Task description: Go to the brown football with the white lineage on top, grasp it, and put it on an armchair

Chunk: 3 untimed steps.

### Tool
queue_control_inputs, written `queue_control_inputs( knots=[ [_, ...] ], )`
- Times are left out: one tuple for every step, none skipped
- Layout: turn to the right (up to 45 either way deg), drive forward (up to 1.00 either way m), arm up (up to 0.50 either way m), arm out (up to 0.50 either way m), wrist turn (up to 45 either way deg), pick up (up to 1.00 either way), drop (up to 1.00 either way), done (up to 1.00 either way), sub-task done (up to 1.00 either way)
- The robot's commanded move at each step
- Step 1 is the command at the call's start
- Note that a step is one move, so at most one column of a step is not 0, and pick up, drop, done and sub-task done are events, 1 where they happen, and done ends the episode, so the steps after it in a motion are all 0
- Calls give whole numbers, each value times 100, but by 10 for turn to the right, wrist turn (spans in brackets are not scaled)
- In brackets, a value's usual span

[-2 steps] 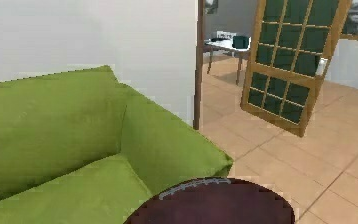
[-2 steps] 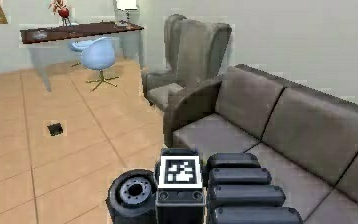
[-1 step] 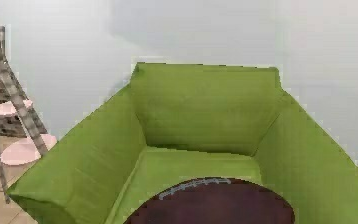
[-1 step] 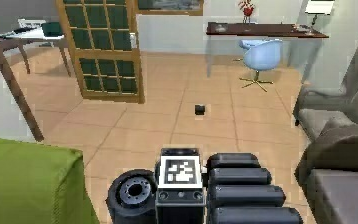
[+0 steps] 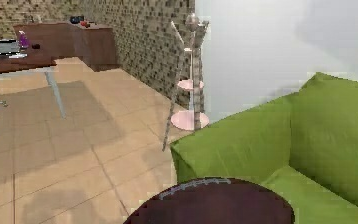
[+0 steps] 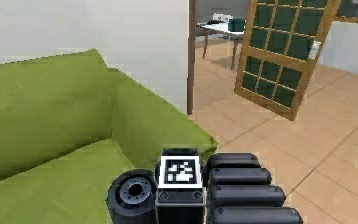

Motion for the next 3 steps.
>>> queue_control_inputs(
  knots=[
    [-210, 0, 0, 0, 0, 0, 0, 0, 0],
    [0, 0, 0, 48, 0, 0, 0, 0, 0],
    [0, 0, 0, 0, 390, 0, 0, 0, 0]
  ],
)
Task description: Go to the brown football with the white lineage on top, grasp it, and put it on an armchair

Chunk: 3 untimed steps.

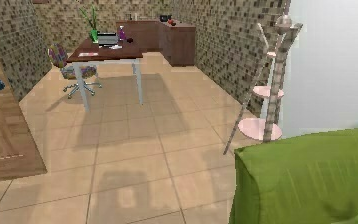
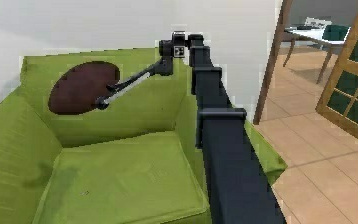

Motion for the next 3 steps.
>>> queue_control_inputs(
  knots=[
    [0, 0, -22, 0, 0, 0, 0, 0, 0],
    [0, 0, -32, 0, 0, 0, 0, 0, 0],
    [0, 0, 0, 0, 0, 0, 100, 0, 0]
  ],
)
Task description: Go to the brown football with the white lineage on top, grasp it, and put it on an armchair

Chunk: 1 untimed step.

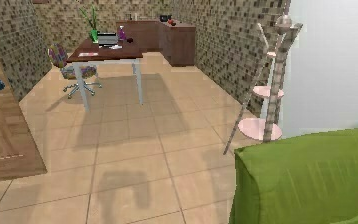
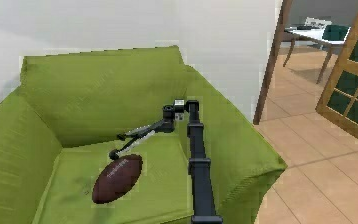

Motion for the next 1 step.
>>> queue_control_inputs(
  knots=[
    [0, 0, 10, 0, 0, 0, 0, 0, 0]
  ],
)
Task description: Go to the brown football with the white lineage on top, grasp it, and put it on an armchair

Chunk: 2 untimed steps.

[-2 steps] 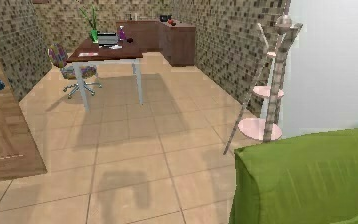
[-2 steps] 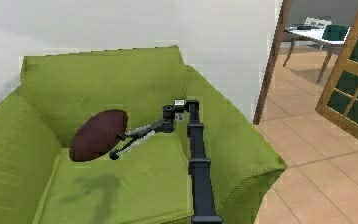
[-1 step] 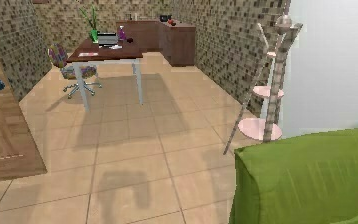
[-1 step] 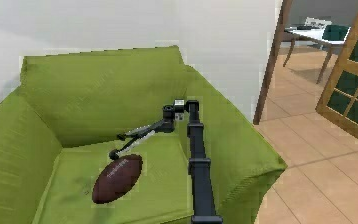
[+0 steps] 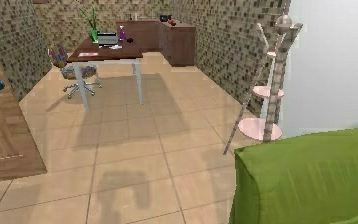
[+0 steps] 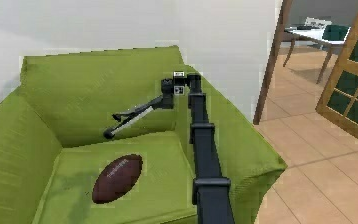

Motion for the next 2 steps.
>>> queue_control_inputs(
  knots=[
    [0, 0, 0, -8, 0, 0, 0, 0, 0],
    [0, 0, 0, 0, 0, 0, 0, 100, 0]
  ],
)
